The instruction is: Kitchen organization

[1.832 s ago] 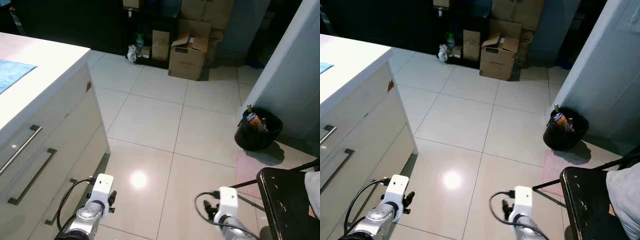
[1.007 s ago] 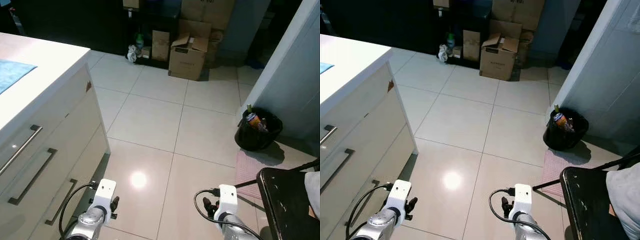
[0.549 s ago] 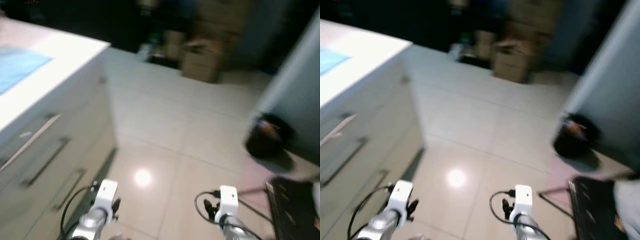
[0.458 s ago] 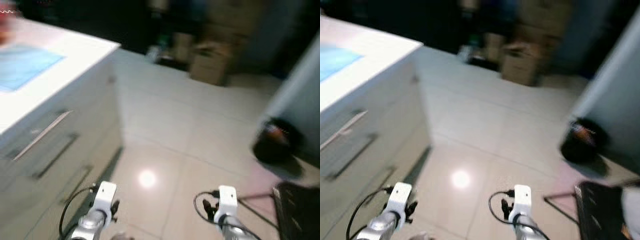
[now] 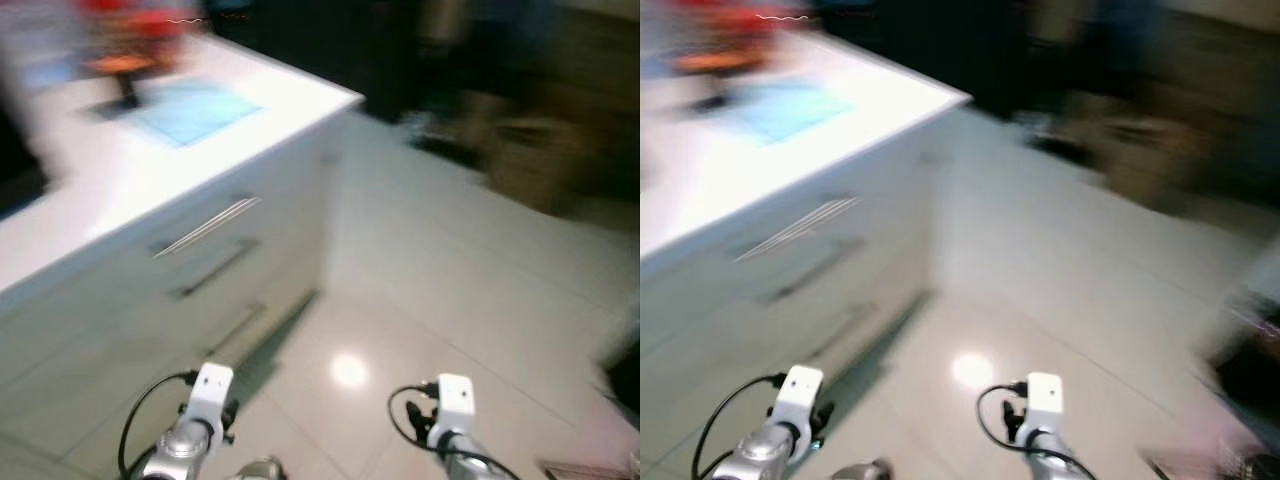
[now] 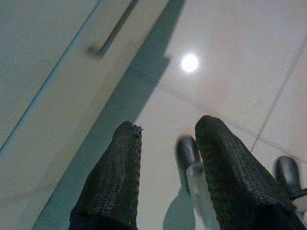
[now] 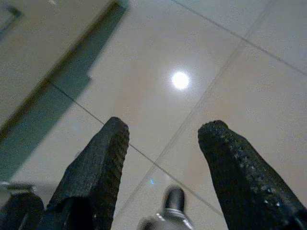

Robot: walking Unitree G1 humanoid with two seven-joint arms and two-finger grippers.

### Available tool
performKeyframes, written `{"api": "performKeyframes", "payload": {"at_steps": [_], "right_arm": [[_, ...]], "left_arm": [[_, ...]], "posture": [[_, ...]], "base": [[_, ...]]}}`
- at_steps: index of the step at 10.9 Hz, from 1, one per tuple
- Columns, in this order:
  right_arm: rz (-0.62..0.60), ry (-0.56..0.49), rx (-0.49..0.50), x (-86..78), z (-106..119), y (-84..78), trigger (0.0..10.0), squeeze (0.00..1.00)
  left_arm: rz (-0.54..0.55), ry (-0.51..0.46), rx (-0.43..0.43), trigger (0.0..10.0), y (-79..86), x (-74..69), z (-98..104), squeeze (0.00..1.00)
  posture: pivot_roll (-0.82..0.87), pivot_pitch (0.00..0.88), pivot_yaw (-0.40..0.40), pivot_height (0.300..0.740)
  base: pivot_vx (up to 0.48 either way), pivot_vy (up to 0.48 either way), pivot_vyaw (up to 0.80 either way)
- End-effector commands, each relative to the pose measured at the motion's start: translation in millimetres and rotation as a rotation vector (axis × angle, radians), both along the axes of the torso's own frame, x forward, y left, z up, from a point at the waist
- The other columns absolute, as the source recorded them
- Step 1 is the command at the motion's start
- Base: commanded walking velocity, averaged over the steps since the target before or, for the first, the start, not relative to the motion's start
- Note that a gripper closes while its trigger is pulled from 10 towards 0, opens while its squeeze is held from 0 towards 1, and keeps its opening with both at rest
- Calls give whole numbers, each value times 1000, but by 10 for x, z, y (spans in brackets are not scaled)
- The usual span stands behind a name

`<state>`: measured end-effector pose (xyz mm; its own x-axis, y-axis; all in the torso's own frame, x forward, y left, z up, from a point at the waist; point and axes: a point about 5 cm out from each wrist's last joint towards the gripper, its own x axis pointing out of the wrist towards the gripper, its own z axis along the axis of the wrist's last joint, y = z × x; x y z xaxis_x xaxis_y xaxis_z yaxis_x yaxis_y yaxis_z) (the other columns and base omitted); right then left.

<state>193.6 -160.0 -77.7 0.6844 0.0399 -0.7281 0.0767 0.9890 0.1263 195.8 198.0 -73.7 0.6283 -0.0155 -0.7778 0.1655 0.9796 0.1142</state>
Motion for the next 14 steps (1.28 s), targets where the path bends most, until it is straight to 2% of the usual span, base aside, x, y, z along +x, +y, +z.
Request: {"api": "performKeyframes", "payload": {"at_steps": [1,14], "right_arm": [[-14,4,12,-24,-12,9,10000,0],[-3,12,17,-40,-22,13,10000,0]], "left_arm": [[-7,-13,9,10000,2,62,32,0],[-5,-11,12,10000,-3,77,35,0]], "posture": [[-68,1,-32,719],[-61,9,-35,719]], "base": [[0,0,800],[0,0,800]]}}
